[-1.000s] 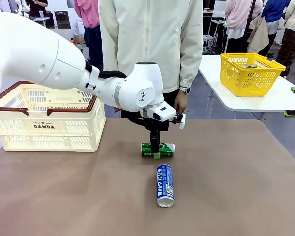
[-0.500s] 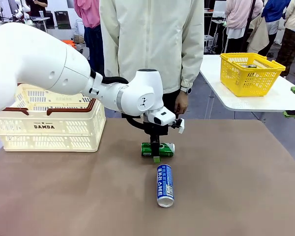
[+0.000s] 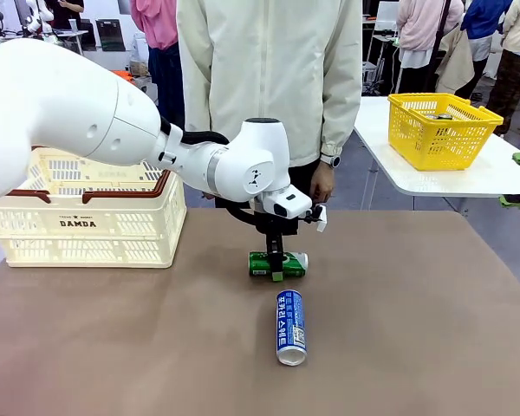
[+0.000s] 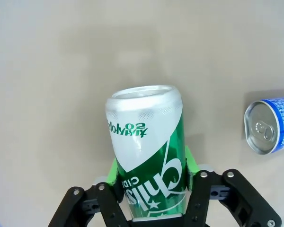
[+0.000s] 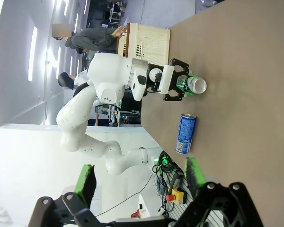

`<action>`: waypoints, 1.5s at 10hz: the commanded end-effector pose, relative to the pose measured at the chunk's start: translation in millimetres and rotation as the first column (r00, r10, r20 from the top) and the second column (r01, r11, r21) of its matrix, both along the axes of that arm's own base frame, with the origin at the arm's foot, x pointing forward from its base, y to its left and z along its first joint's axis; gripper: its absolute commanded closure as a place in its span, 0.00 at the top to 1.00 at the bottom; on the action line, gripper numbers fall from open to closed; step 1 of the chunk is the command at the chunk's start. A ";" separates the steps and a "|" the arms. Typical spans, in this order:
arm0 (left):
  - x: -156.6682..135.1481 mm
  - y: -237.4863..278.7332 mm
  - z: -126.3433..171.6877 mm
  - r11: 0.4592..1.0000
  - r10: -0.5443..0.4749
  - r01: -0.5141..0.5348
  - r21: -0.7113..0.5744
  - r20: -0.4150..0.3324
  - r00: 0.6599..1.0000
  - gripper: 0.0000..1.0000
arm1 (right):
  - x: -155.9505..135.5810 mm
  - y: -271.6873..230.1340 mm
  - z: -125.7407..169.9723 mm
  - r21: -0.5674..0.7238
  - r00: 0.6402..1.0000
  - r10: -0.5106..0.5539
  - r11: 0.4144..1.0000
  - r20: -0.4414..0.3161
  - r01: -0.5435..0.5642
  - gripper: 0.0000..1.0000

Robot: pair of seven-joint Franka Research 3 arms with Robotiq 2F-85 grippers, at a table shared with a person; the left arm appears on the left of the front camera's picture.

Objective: Place the drinks into the Shopping basket.
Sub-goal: Pick up one drink and place it into the Shopping basket.

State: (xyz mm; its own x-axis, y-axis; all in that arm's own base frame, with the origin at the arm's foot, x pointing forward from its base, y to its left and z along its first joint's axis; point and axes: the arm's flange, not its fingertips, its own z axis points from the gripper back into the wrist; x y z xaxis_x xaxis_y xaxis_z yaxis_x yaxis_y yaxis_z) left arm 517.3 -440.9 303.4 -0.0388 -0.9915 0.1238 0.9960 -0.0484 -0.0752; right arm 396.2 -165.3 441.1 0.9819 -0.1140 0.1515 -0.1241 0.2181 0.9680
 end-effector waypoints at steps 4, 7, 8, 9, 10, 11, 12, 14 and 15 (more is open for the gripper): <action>12.6 25.6 45.5 0.988 0.143 -0.146 0.058 0.051 0.988 0.00 | -0.7 1.3 2.6 0.003 1.000 0.004 1.000 0.004 -0.004 1.00; 13.3 75.3 177.2 0.990 0.132 -0.134 0.041 0.045 0.990 0.00 | -0.7 1.3 2.6 0.003 1.000 0.004 1.000 0.004 -0.004 1.00; 12.5 95.0 225.8 0.994 0.095 -0.100 0.042 0.098 0.991 0.00 | -0.7 1.3 2.6 0.003 1.000 0.004 1.000 0.004 -0.004 1.00; 16.3 119.4 260.4 0.992 0.100 -0.109 0.068 0.127 0.987 0.00 | -0.7 1.3 2.6 0.003 1.000 0.004 1.000 0.004 -0.004 1.00; 21.0 149.5 285.2 0.993 0.049 -0.064 0.096 0.151 0.987 0.00 | -0.7 1.3 2.6 0.003 1.000 0.004 1.000 0.004 -0.004 1.00; 25.8 186.1 299.5 0.995 -0.002 -0.016 0.100 0.183 0.983 0.00 | -0.7 1.3 2.6 0.003 1.000 0.004 1.000 0.004 -0.004 1.00; 37.1 232.9 308.6 0.997 0.037 -0.048 0.062 0.168 0.985 0.00 | -0.7 1.3 2.6 0.003 1.000 0.004 1.000 0.004 -0.004 1.00; 49.3 314.4 307.3 0.966 0.256 -0.240 -0.096 0.227 0.940 0.00 | -0.7 1.3 2.6 0.003 1.000 0.004 1.000 0.004 -0.004 1.00; 50.2 339.5 292.5 0.953 0.299 -0.282 -0.111 0.190 0.935 0.00 | -0.7 1.3 2.6 0.003 1.000 0.004 1.000 0.004 -0.004 1.00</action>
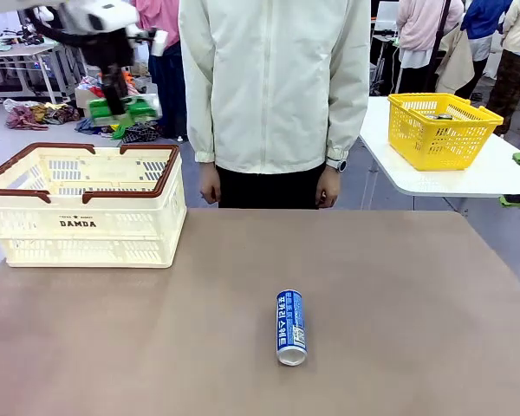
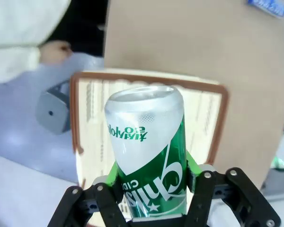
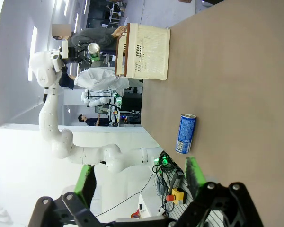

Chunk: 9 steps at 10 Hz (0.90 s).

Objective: Place the drinks into the Shopping basket.
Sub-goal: Pick up one drink and place it into the Shopping basket.

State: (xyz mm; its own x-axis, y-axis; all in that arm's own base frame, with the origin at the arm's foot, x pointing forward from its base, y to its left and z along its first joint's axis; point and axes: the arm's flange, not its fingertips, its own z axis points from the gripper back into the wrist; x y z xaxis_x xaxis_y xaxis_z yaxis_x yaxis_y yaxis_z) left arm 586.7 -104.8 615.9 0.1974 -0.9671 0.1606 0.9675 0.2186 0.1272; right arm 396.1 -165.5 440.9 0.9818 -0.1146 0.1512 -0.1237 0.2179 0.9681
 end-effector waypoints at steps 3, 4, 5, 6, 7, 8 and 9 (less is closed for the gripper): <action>-10.0 48.5 -102.9 0.996 0.042 -0.052 -0.067 -0.142 0.989 0.00 | -0.6 1.6 2.8 0.002 1.000 0.005 1.000 0.005 -0.005 1.00; -5.9 54.8 -125.9 0.996 0.040 -0.051 -0.067 -0.159 0.986 0.00 | -0.6 1.6 2.8 0.002 1.000 0.005 1.000 0.005 -0.005 1.00; 1.3 56.6 -152.0 0.998 0.044 -0.052 -0.047 -0.161 0.986 0.00 | -0.6 1.6 2.8 0.002 1.000 0.005 1.000 0.005 -0.005 1.00; 9.7 55.6 -175.5 0.998 0.046 -0.051 -0.032 -0.136 0.990 0.00 | -0.6 1.6 2.8 0.002 1.000 0.005 1.000 0.005 -0.005 1.00; 19.2 53.8 -194.7 0.999 0.034 -0.037 -0.029 -0.107 0.994 0.00 | -0.6 1.6 2.8 0.002 1.000 0.005 1.000 0.005 -0.005 1.00; 24.2 53.3 -206.1 1.000 0.017 -0.018 -0.012 -0.117 0.993 0.00 | -0.6 1.6 2.8 0.002 1.000 0.005 1.000 0.005 -0.005 1.00; 25.4 52.0 -212.7 1.000 -0.014 0.013 -0.012 -0.125 0.992 0.00 | -0.6 1.6 2.8 0.002 1.000 0.005 1.000 0.005 -0.005 1.00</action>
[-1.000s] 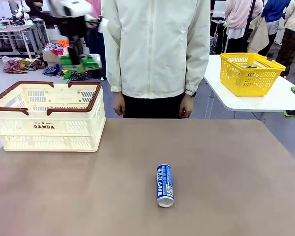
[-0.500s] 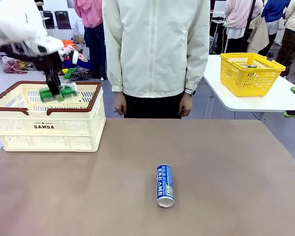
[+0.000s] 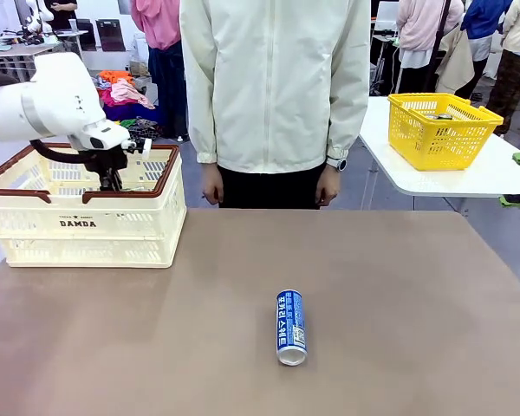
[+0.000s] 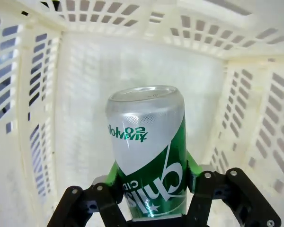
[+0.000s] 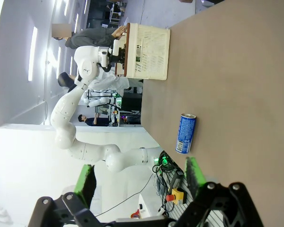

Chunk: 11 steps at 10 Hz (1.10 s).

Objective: Place the drinks into the Shopping basket.
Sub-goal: Pick up one drink and place it into the Shopping basket.

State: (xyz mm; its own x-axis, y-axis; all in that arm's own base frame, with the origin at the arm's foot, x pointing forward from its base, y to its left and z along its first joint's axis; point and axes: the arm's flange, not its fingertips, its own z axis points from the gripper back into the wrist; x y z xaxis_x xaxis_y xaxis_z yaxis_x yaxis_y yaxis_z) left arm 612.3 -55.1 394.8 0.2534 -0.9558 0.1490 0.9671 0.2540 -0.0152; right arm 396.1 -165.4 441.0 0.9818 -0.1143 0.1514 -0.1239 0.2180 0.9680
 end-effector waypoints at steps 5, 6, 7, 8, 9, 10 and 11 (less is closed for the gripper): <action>-3.8 6.9 -0.4 0.996 -0.082 0.083 -0.018 0.016 0.996 1.00 | -0.6 1.4 2.7 0.003 1.000 0.004 1.000 0.005 -0.004 1.00; -4.1 4.5 2.5 0.996 -0.087 0.087 -0.016 0.022 0.996 1.00 | -0.6 1.4 2.7 0.003 1.000 0.004 1.000 0.005 -0.004 1.00; -5.3 2.2 7.4 0.996 -0.088 0.088 -0.012 0.035 0.996 1.00 | -0.6 1.4 2.7 0.003 1.000 0.004 1.000 0.005 -0.004 1.00; -6.6 1.2 13.3 0.996 -0.087 0.088 -0.007 0.045 0.995 1.00 | -0.6 1.4 2.7 0.003 1.000 0.004 1.000 0.005 -0.004 1.00; -9.5 2.3 23.0 0.997 -0.078 0.079 -0.010 0.065 0.995 1.00 | -0.6 1.4 2.7 0.003 1.000 0.004 1.000 0.005 -0.004 1.00; -13.9 4.8 39.7 0.998 -0.051 0.053 -0.019 0.089 0.995 1.00 | -0.6 1.4 2.7 0.003 1.000 0.004 1.000 0.005 -0.004 1.00; -21.1 8.4 71.3 0.997 -0.049 0.058 -0.056 0.140 0.989 1.00 | -0.6 1.4 2.7 0.003 1.000 0.004 1.000 0.005 -0.004 1.00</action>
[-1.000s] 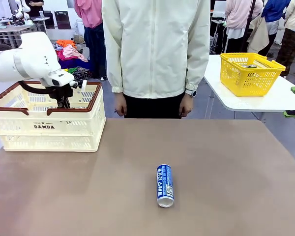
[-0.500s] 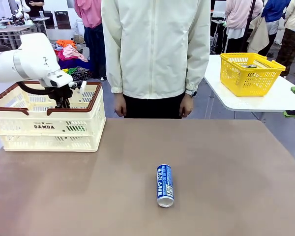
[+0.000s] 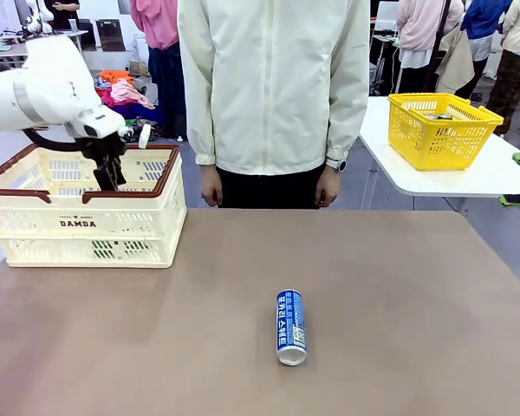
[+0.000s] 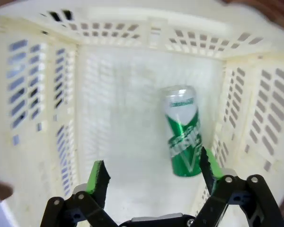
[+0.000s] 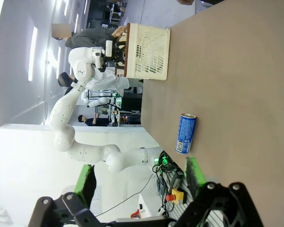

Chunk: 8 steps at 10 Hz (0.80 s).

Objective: Place the drinks into the Shopping basket.
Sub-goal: Pick up one drink and place it into the Shopping basket.

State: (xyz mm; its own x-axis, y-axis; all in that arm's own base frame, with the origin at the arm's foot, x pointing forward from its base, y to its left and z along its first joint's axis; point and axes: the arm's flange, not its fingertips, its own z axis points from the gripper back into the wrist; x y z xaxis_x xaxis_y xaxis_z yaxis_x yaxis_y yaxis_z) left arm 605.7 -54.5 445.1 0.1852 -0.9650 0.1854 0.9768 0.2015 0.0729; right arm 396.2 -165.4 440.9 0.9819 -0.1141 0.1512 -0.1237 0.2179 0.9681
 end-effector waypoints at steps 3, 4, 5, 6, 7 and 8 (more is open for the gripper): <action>-66.5 0.5 122.1 0.946 0.152 -0.146 -0.288 -0.005 0.988 1.00 | -0.7 1.4 2.8 0.003 1.000 0.004 1.000 0.005 -0.004 1.00; -99.2 -2.6 146.8 0.911 0.133 -0.142 -0.388 -0.051 0.990 1.00 | -0.7 1.4 2.8 0.003 1.000 0.004 1.000 0.005 -0.004 1.00; -130.7 -4.2 152.1 0.841 0.218 -0.320 -0.437 -0.268 0.938 1.00 | -0.7 1.4 2.8 0.003 1.000 0.004 1.000 0.005 -0.004 1.00; -161.7 -7.7 149.6 0.734 0.354 -0.471 -0.489 -0.317 0.880 1.00 | -0.7 1.4 2.8 0.003 1.000 0.004 1.000 0.005 -0.004 1.00; -195.6 -16.7 138.1 0.572 0.471 -0.565 -0.595 -0.326 0.820 1.00 | -0.7 1.4 2.8 0.003 1.000 0.004 1.000 0.005 -0.004 1.00; -233.6 -25.6 115.3 0.502 0.477 -0.572 -0.649 -0.344 0.809 1.00 | -0.7 1.4 2.8 0.003 1.000 0.004 1.000 0.005 -0.004 1.00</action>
State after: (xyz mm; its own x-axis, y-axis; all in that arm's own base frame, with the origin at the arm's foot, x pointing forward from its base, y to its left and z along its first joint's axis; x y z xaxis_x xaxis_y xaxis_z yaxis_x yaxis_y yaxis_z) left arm 412.4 -64.4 590.9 0.6779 -0.4414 0.5879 0.7241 0.5388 -0.4305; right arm 396.3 -165.2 440.8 0.9820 -0.1135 0.1508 -0.1235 0.2178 0.9682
